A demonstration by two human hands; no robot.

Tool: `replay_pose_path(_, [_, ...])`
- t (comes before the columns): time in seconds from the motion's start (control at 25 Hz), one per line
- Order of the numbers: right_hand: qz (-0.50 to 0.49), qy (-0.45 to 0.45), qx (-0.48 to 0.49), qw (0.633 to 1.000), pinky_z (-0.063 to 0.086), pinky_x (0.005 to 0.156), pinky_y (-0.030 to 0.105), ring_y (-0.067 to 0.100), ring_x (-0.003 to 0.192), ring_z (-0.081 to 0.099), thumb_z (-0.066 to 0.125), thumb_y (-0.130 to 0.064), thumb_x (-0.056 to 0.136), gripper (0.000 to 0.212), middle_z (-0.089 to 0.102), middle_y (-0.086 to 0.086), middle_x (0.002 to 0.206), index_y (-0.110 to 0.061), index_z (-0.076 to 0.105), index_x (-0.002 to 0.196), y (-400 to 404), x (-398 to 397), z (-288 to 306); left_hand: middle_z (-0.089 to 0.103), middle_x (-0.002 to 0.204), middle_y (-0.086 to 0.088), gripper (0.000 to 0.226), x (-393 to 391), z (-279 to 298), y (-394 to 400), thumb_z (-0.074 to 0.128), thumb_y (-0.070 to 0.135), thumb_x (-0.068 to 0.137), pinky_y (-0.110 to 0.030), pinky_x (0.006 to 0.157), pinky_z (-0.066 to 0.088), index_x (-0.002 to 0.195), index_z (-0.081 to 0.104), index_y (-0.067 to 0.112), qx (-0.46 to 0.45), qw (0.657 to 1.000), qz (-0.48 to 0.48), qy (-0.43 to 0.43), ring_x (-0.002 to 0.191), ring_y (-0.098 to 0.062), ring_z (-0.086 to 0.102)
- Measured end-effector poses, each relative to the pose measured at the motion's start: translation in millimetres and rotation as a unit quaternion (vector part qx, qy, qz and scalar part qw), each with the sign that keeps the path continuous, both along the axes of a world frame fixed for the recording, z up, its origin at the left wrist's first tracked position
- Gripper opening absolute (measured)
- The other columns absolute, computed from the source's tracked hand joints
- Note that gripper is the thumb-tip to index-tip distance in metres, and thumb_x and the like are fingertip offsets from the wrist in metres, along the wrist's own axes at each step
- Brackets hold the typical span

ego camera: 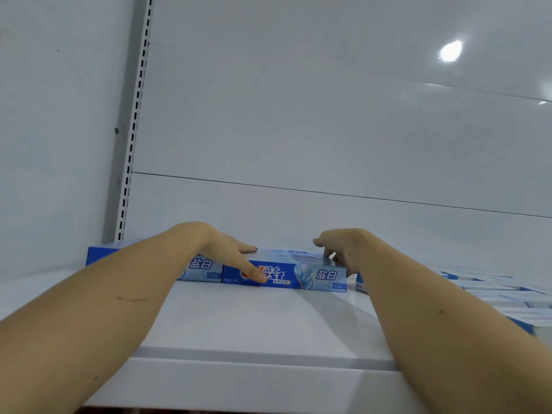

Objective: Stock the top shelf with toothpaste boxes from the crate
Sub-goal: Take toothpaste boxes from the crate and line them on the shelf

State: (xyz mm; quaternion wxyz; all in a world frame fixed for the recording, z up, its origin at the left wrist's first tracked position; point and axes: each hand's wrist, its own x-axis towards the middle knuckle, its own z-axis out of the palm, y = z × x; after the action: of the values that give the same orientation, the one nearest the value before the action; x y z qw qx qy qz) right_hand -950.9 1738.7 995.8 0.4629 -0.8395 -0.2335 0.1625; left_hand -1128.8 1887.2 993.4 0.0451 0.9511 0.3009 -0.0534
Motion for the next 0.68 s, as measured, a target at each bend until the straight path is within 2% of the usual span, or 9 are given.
replay_pose_path(0.04, [0.001,0.027,0.008,1.000,0.047,0.103,0.041,0.028,0.108,0.059,0.039,-0.029,0.101,0.046,0.055,0.019,0.120,-0.001,0.045,0.136,-3.6,1.6,-1.2,0.020,0.161,0.003,0.114,-0.1,0.1,-0.2,0.056,0.087,0.059,-0.048,0.118,0.019,0.153,0.007,0.045,0.001,1.000,0.001,0.001,0.146,-0.026,0.022])
replay_pose_path(0.08, [0.024,0.023,-0.036,0.999,0.050,0.099,0.041,0.030,0.102,0.063,0.037,-0.031,0.100,0.044,0.056,0.018,0.108,0.000,0.046,0.130,-5.5,-1.0,-1.3,0.019,0.161,0.002,0.115,-0.4,0.5,-0.4,0.056,0.087,0.058,-0.048,0.119,0.019,0.154,0.007,0.045,0.001,1.000,0.001,0.002,0.146,-0.026,0.022])
replay_pose_path(0.16, [0.019,-0.059,-0.094,0.994,0.052,0.090,0.036,0.030,0.096,0.062,0.033,-0.023,0.100,0.037,0.055,0.016,0.097,0.001,0.048,0.123,-2.1,3.3,-0.9,0.018,0.161,0.003,0.113,-0.5,0.7,-1.2,0.057,0.085,0.063,-0.046,0.119,0.018,0.155,0.008,0.042,0.002,1.000,-0.001,0.004,0.147,-0.025,0.020])
replay_pose_path(0.24, [-0.007,-0.173,-0.100,0.980,0.044,0.082,0.034,0.029,0.094,0.052,0.035,-0.013,0.099,0.032,0.052,0.016,0.101,0.000,0.050,0.124,1.8,-9.3,7.6,0.016,0.162,0.003,0.115,0.5,3.5,0.0,0.054,0.087,0.061,-0.046,0.120,0.016,0.155,0.007,0.040,0.017,1.000,-0.012,0.016,0.148,-0.024,0.018])
replay_pose_path(0.32, [-0.037,-0.257,-0.033,0.965,0.042,0.079,0.033,0.031,0.095,0.051,0.040,-0.011,0.095,0.027,0.056,0.016,0.110,-0.003,0.054,0.117,0.9,-20.6,19.6,0.012,0.164,0.005,0.128,0.3,9.8,-4.4,0.046,0.098,0.047,-0.048,0.121,0.010,0.154,0.008,0.041,0.020,0.999,-0.037,0.012,0.150,-0.023,0.013])
replay_pose_path(0.44, [-0.063,-0.368,0.014,0.928,0.042,0.079,0.031,0.032,0.095,0.056,0.045,-0.014,0.092,0.023,0.055,0.011,0.102,-0.005,0.056,0.110,-18.8,-29.2,47.8,0.010,0.163,0.012,0.144,6.1,26.1,-27.5,0.032,0.107,0.030,-0.047,0.122,0.002,0.155,0.015,0.037,-0.042,0.990,-0.102,-0.086,0.150,-0.013,0.009])
replay_pose_path(0.56, [-0.050,-0.388,-0.005,0.920,0.052,0.071,0.033,0.028,0.074,0.061,0.049,-0.014,0.085,0.013,0.063,0.009,0.092,-0.005,0.059,0.086,-55.7,-34.5,77.0,0.016,0.162,0.012,0.137,15.2,43.6,-66.2,0.027,0.105,0.036,-0.046,0.122,0.002,0.154,0.021,0.035,-0.082,0.977,-0.120,-0.159,0.149,-0.014,0.014])
replay_pose_path(0.6, [-0.042,-0.386,-0.019,0.921,0.056,0.070,0.035,0.028,0.074,0.065,0.049,-0.014,0.084,0.016,0.069,0.010,0.093,-0.005,0.062,0.086,-70.6,-32.7,83.2,0.020,0.161,0.010,0.137,17.8,47.1,-82.0,0.027,0.105,0.036,-0.048,0.122,0.003,0.154,0.022,0.036,-0.083,0.975,-0.121,-0.167,0.149,-0.015,0.016])
replay_pose_path(0.68, [-0.015,-0.382,-0.048,0.923,0.058,0.073,0.038,0.031,0.088,0.070,0.047,-0.013,0.085,0.027,0.073,0.013,0.099,-0.004,0.069,0.098,-108.3,-30.7,87.0,0.026,0.159,0.008,0.139,24.3,47.4,-117.9,0.030,0.107,0.035,-0.050,0.122,0.007,0.154,0.022,0.035,-0.089,0.973,-0.130,-0.167,0.149,-0.017,0.017])
